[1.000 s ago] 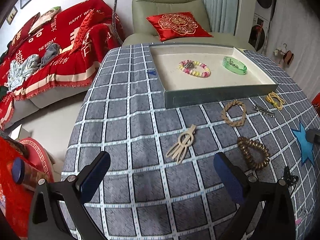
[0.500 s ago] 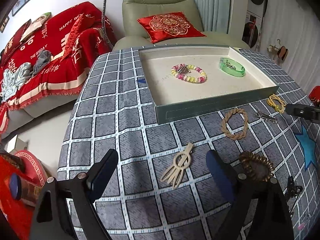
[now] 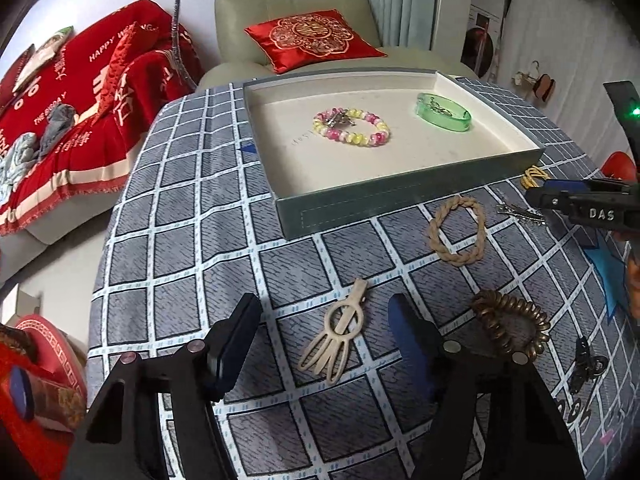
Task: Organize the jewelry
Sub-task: 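Grasp the beige tassel pendant with the left gripper while the right grasps the yellow cord, then set the tassel pendant by the beaded bracelet with the left while the right sets the cord by the bangle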
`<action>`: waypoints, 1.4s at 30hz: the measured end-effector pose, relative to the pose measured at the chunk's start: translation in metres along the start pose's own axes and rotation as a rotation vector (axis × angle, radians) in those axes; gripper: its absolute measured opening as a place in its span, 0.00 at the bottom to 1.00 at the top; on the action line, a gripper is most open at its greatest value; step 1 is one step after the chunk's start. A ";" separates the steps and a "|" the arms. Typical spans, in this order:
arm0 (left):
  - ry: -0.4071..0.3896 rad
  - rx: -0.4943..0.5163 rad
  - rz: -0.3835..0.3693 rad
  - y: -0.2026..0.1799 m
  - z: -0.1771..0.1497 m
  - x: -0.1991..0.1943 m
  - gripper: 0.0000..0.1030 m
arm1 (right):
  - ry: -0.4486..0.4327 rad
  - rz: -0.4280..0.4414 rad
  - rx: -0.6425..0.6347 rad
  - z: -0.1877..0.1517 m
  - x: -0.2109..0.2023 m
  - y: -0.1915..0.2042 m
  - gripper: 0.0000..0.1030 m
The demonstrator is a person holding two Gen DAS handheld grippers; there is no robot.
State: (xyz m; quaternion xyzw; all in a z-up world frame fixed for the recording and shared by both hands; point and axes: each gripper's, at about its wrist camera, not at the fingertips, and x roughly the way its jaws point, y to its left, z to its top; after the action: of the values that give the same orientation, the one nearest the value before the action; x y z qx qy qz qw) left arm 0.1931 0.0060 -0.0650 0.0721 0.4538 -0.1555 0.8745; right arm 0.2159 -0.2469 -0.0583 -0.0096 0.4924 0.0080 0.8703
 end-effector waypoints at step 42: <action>-0.173 -0.064 -0.139 -0.013 0.040 -0.076 0.34 | -0.115 0.279 0.166 0.015 -0.087 -0.010 0.14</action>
State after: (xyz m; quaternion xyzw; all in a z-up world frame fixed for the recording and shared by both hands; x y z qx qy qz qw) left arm 0.1787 -0.0013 0.0209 -0.0011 0.3851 -0.2066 0.8994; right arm 0.1844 -0.2573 0.0247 0.1313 0.4375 0.0888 0.8852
